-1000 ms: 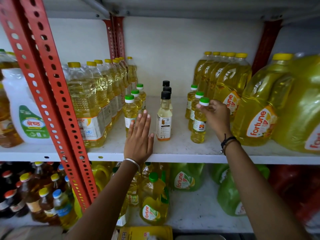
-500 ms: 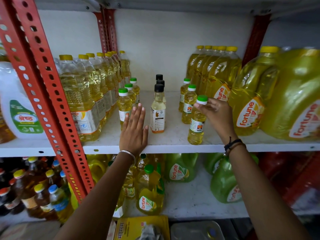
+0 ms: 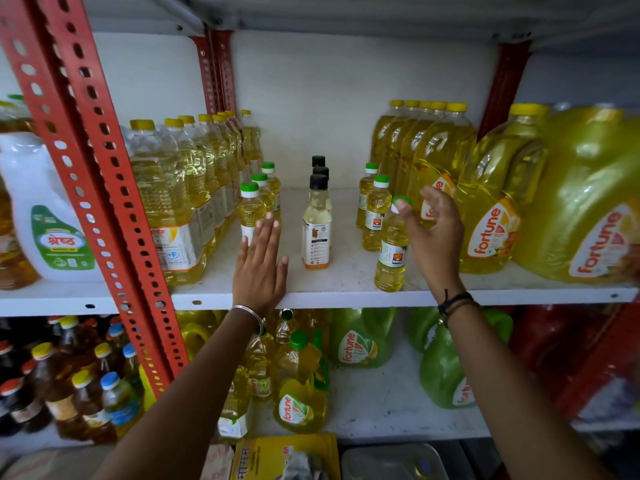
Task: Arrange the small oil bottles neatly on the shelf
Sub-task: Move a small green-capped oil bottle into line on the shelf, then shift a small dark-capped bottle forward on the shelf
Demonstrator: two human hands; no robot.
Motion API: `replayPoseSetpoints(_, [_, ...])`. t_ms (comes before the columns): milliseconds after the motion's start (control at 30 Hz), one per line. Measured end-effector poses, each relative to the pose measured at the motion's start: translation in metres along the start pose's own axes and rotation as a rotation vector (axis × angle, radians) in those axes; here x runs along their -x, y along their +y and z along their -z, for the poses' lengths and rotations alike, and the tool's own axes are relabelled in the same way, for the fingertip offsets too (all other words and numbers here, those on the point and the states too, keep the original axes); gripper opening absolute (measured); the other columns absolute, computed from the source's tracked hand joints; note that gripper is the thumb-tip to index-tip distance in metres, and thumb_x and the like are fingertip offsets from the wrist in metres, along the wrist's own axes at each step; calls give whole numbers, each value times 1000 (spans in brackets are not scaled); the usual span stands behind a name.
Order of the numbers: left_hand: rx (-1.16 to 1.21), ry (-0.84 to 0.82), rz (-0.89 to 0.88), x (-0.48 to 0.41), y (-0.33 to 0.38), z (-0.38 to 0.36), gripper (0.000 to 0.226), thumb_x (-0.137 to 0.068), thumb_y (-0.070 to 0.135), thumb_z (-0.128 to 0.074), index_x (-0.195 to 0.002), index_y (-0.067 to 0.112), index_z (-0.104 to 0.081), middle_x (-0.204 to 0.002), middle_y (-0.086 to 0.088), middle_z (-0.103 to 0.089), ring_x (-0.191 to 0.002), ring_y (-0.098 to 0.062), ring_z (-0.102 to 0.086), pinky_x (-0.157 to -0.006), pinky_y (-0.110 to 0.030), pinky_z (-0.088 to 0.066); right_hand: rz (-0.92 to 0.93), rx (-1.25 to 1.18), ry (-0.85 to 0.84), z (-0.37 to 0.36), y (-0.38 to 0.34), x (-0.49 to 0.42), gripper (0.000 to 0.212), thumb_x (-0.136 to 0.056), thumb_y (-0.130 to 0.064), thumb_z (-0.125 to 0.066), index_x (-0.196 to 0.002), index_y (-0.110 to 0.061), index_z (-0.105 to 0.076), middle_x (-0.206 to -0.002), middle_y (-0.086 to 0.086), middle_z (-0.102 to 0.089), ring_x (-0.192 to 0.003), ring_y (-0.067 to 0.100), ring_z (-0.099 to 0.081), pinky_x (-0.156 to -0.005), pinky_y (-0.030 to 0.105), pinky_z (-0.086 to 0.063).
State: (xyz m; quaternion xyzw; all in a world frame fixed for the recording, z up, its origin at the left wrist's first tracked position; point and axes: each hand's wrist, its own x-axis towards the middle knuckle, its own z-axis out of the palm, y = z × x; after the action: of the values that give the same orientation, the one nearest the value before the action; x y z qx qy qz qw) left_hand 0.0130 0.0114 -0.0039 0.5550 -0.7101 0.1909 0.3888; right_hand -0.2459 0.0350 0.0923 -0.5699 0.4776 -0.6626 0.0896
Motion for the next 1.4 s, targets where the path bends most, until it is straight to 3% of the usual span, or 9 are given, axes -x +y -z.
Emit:
replayPoseSetpoints(67, [-15, 18, 8, 3, -9, 7, 59, -99, 33, -25, -151, 7, -13, -159, -5, -7, -147, -14, 1, -118, -33, 7, 159, -8, 116, -5, -16, 6, 43, -84, -31, -66, -117, -5, -56, -120, 11, -58, -111, 16, -51, -82, -2, -35])
replayPoseSetpoints(167, [-50, 7, 9, 4, -27, 15, 59, -100, 33, -24, -151, 7, -14, -159, -5, -8, -147, -15, 1, -118, -34, 6, 272, -54, 66, -26, -31, 10, 33, -86, -30, -63, -112, -9, -58, -113, 6, -61, -105, 13, -55, -86, 6, -39])
replayPoseSetpoints(267, [-76, -24, 35, 5, -43, 18, 60, -99, 36, -22, -152, 8, -13, -160, -6, -7, -147, -17, 0, -118, -38, 3, 202, -85, -137, -61, -30, 10, 34, -88, -30, -60, -115, -11, -56, -115, 4, -62, -107, 13, -57, -92, 23, -45])
replayPoseSetpoints(433, [-79, -38, 35, 6, -49, 15, 61, -98, 35, -23, -152, 8, -13, -160, -5, -5, -147, -18, 0, -118, -39, 2, -46, -98, -364, -111, -18, -6, 44, -93, -21, -54, -133, -8, -41, -137, 12, -52, -127, 22, -49, -107, 34, -38])
replayPoseSetpoints(533, [-70, -33, 25, 6, -51, 15, 61, -98, 34, -23, -152, 9, -10, -160, -5, -4, -147, -18, 0, -118, -38, 3, -97, -70, -452, -123, -10, -14, 45, -95, -22, -49, -137, -11, -38, -135, 14, -55, -124, 25, -52, -108, 42, -40])
replayPoseSetpoints(733, [-63, -27, 3, 6, -48, 17, 61, -98, 34, -23, -151, 8, -13, -160, -4, -5, -147, -19, -2, -118, -38, 3, -124, -112, -395, -125, -8, -17, 30, -87, -10, -60, -117, -9, -58, -109, 15, -67, -104, 28, -63, -98, 47, -49])
replayPoseSetpoints(1033, [-56, -28, 2, 7, -48, 17, 59, -99, 33, -24, -152, 8, -15, -160, -6, -8, -147, -18, -2, -118, -36, 4, -150, -75, -305, -125, -14, -13, 26, -76, -24, -74, -98, -14, -64, -96, 4, -66, -90, 21, -62, -83, 38, -51])
replayPoseSetpoints(1267, [-65, -35, 11, 7, -48, 18, 60, -98, 33, -24, -152, 9, -14, -160, -6, -8, -147, -18, -2, -118, -34, 5, -171, -46, -261, -130, -13, -11, 41, -72, -33, -77, -102, -12, -60, -105, 9, -66, -94, 22, -62, -78, 32, -50])
replayPoseSetpoints(1400, [-66, -32, 7, 7, -48, 18, 60, -98, 34, -24, -152, 9, -14, -160, -6, -8, -147, -18, -2, -118, -35, 5, -193, -49, -370, -126, -11, -9, 45, -80, -35, -70, -113, -7, -59, -117, 10, -65, -106, 22, -60, -89, 35, -50])
